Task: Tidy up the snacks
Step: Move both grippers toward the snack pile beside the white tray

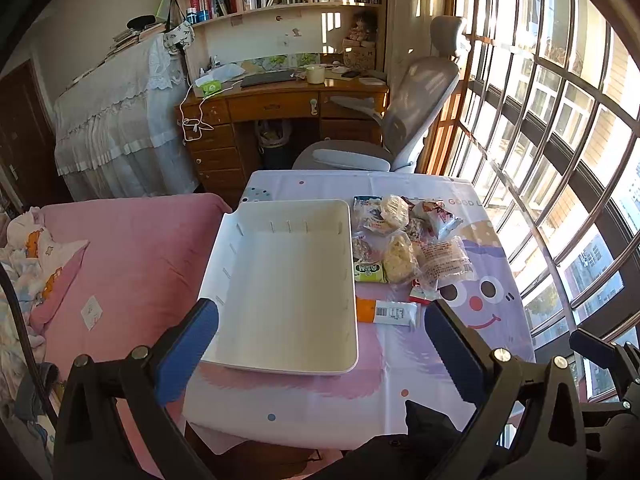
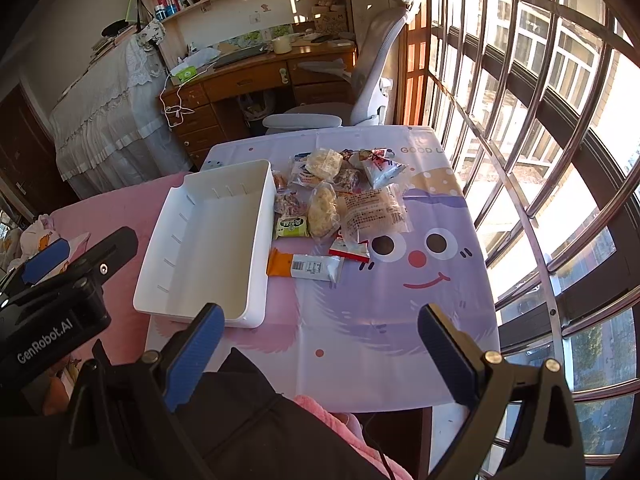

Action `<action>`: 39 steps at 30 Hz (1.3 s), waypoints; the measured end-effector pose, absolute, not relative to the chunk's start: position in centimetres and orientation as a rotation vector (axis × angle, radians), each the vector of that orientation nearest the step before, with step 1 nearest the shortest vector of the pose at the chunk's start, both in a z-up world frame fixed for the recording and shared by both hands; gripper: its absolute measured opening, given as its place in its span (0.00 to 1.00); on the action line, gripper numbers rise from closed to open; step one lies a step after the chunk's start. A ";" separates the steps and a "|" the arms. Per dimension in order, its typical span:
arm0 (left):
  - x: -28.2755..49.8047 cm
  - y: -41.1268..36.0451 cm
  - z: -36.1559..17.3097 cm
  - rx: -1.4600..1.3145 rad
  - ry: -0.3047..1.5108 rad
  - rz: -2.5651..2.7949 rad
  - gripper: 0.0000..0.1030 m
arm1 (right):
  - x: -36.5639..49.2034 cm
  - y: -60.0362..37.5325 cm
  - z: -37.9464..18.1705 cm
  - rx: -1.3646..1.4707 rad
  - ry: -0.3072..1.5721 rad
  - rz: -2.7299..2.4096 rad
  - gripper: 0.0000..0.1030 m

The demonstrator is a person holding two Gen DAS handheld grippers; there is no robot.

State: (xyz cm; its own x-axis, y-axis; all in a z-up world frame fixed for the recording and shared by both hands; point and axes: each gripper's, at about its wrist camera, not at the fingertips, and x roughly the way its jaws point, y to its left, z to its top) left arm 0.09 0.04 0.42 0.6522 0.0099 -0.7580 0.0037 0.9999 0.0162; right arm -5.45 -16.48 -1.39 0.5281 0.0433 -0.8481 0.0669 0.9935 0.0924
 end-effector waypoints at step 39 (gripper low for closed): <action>2.1 3.0 -1.0 0.040 0.900 -0.215 1.00 | -6.1 -14.8 -2.6 0.139 1.056 -0.247 0.95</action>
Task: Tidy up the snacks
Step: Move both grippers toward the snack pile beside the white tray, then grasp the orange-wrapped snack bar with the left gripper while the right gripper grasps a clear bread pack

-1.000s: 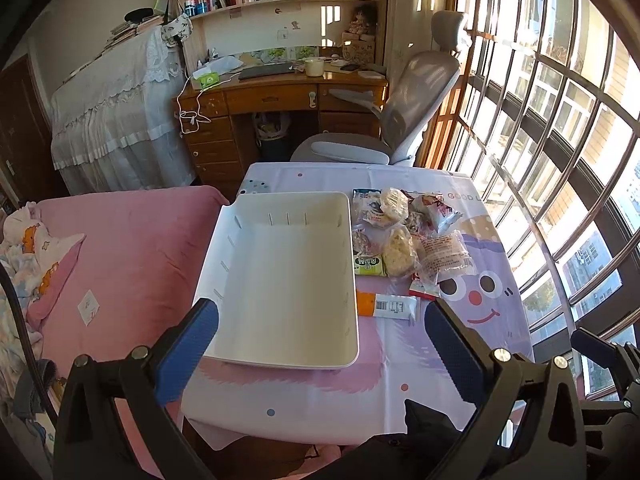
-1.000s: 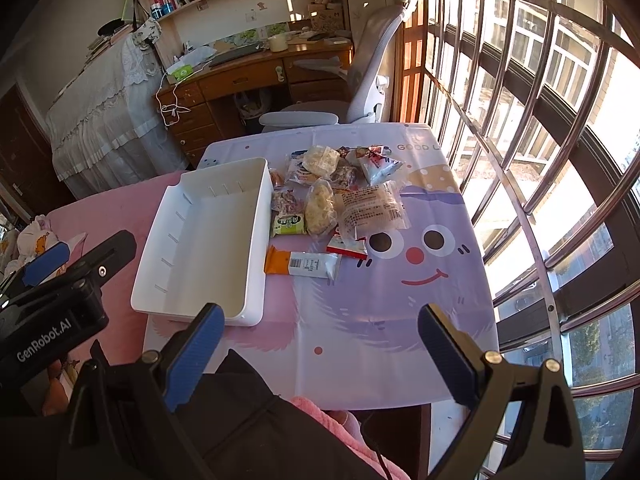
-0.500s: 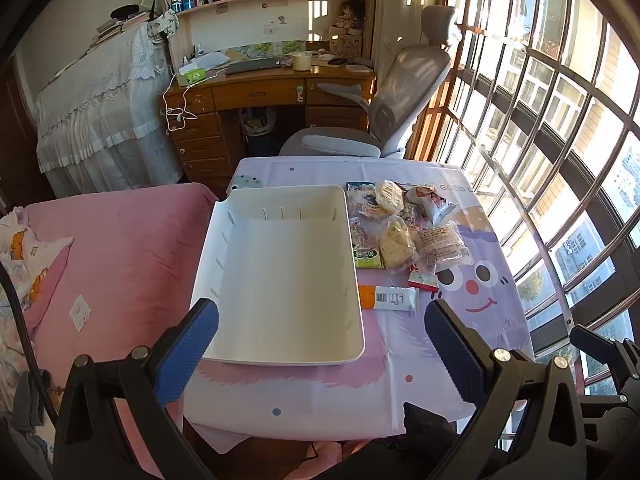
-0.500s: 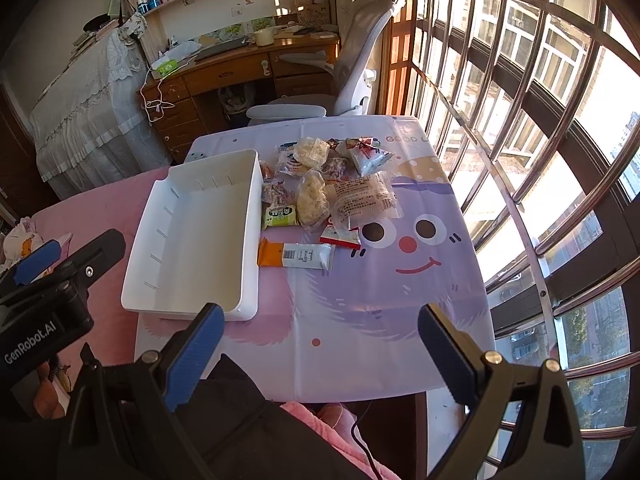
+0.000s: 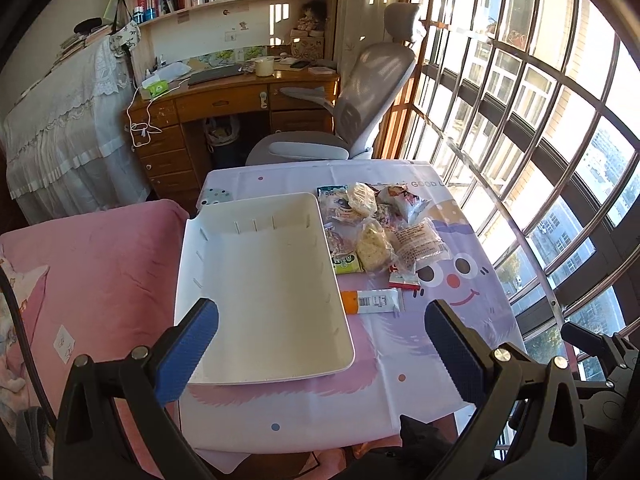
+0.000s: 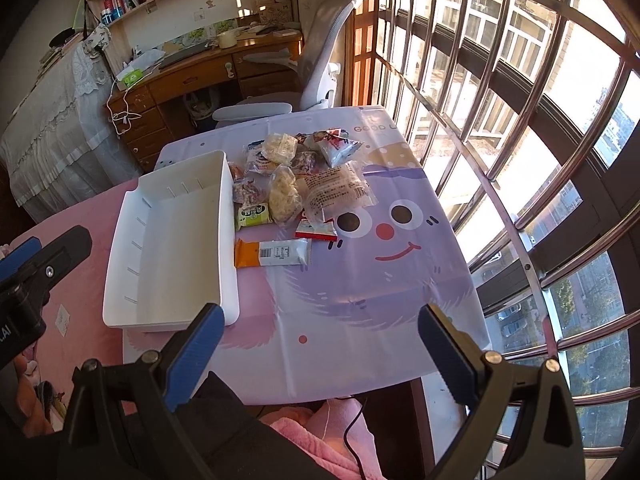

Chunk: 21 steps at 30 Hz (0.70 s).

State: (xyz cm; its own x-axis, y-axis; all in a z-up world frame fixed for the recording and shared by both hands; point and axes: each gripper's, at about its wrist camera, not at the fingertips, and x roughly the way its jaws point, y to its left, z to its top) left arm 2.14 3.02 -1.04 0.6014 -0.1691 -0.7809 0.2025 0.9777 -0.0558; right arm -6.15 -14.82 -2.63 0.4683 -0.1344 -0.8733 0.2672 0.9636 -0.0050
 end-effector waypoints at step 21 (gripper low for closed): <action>6.8 -5.3 -3.7 -0.115 1.055 -0.151 1.00 | -0.7 -23.4 -3.0 0.002 0.926 -0.069 0.95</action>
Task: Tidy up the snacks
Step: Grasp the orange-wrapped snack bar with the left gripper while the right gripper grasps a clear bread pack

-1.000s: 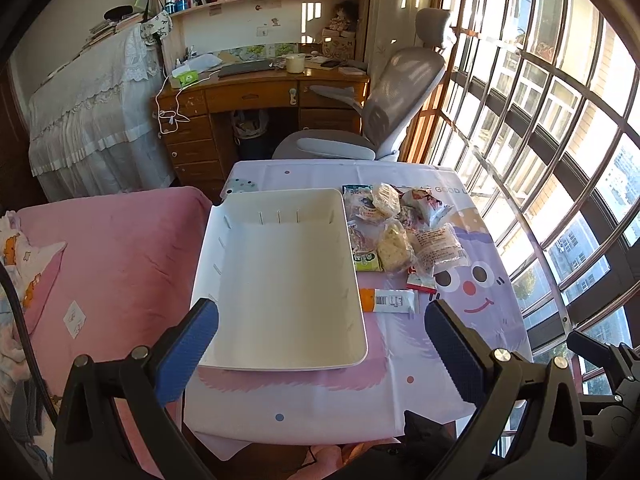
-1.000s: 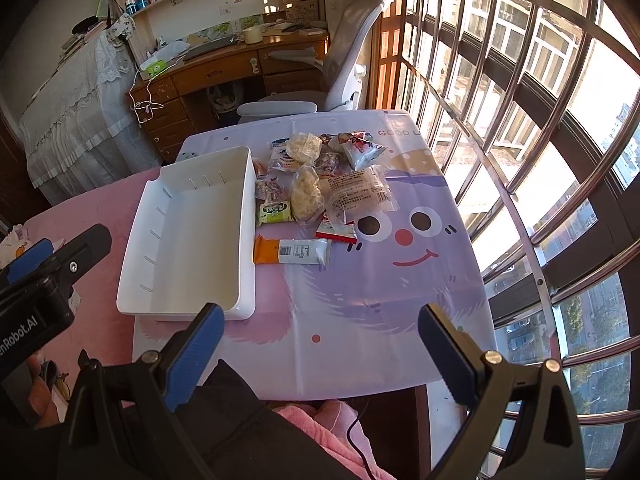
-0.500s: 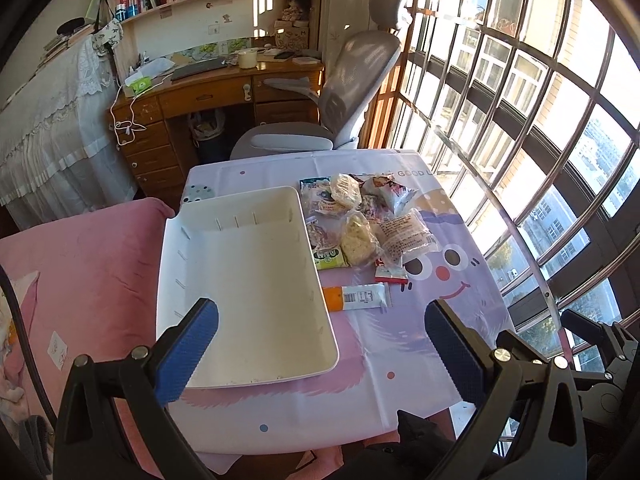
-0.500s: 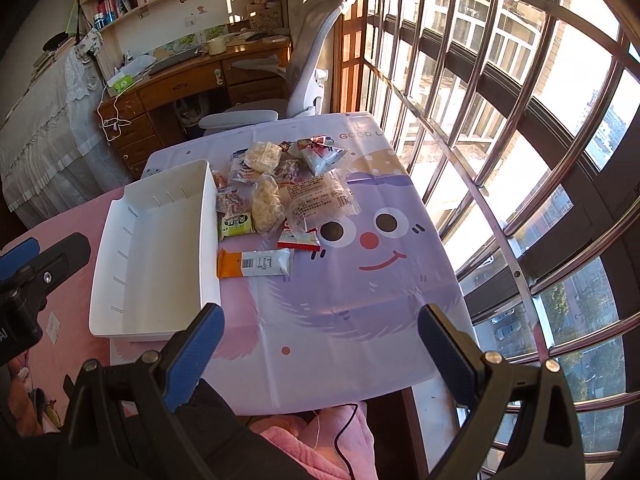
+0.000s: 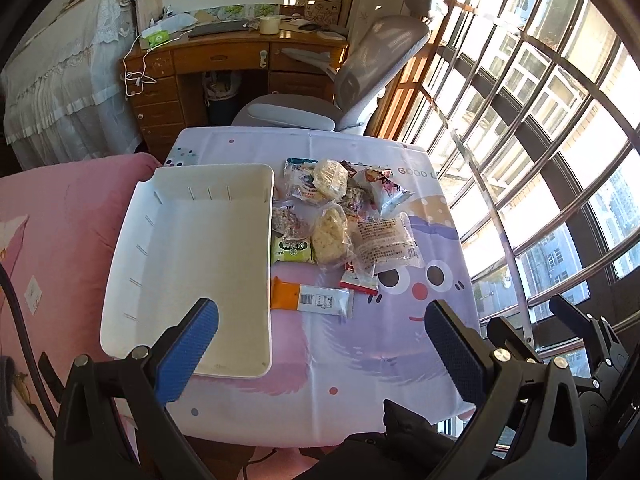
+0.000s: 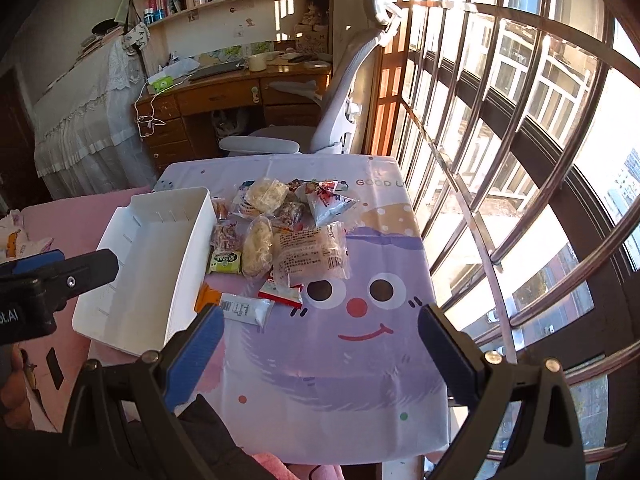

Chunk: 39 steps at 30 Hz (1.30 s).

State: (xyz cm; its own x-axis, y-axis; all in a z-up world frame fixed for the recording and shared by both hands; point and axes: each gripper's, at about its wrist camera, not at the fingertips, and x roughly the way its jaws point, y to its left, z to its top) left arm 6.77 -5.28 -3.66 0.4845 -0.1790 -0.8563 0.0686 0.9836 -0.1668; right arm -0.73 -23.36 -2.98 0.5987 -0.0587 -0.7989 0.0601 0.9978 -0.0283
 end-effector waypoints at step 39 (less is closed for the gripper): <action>14.3 -8.6 -21.2 -0.628 1.398 0.500 0.98 | 14.0 -27.6 -17.2 -0.161 0.974 0.380 0.95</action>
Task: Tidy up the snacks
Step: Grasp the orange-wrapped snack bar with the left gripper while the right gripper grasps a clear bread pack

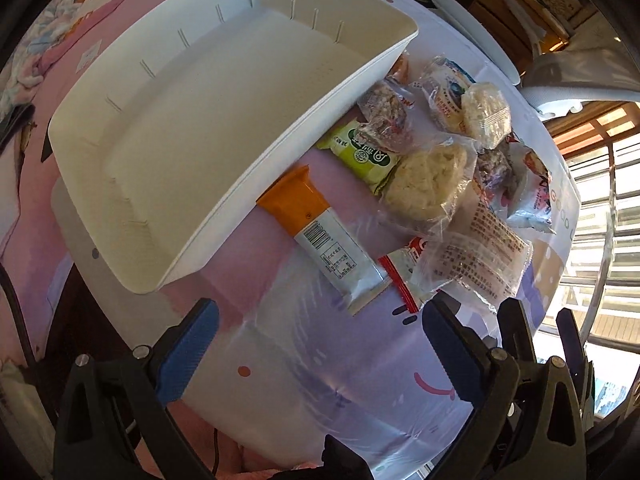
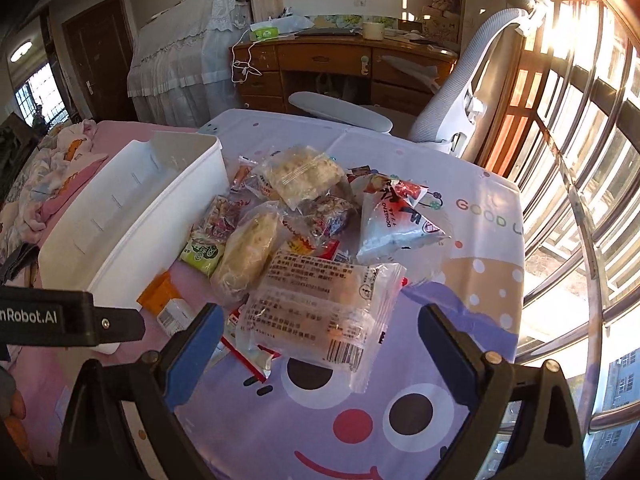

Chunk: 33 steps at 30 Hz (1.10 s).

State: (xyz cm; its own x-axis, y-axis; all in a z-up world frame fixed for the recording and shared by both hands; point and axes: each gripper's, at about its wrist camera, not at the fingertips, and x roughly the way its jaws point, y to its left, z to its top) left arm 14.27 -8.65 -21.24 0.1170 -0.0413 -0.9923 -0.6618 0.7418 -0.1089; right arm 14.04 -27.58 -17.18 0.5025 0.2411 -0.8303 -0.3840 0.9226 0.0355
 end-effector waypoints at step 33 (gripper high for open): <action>15.4 -4.1 -32.6 -0.917 1.524 0.662 0.69 | 16.1 -23.5 -24.0 -0.301 0.963 0.407 0.95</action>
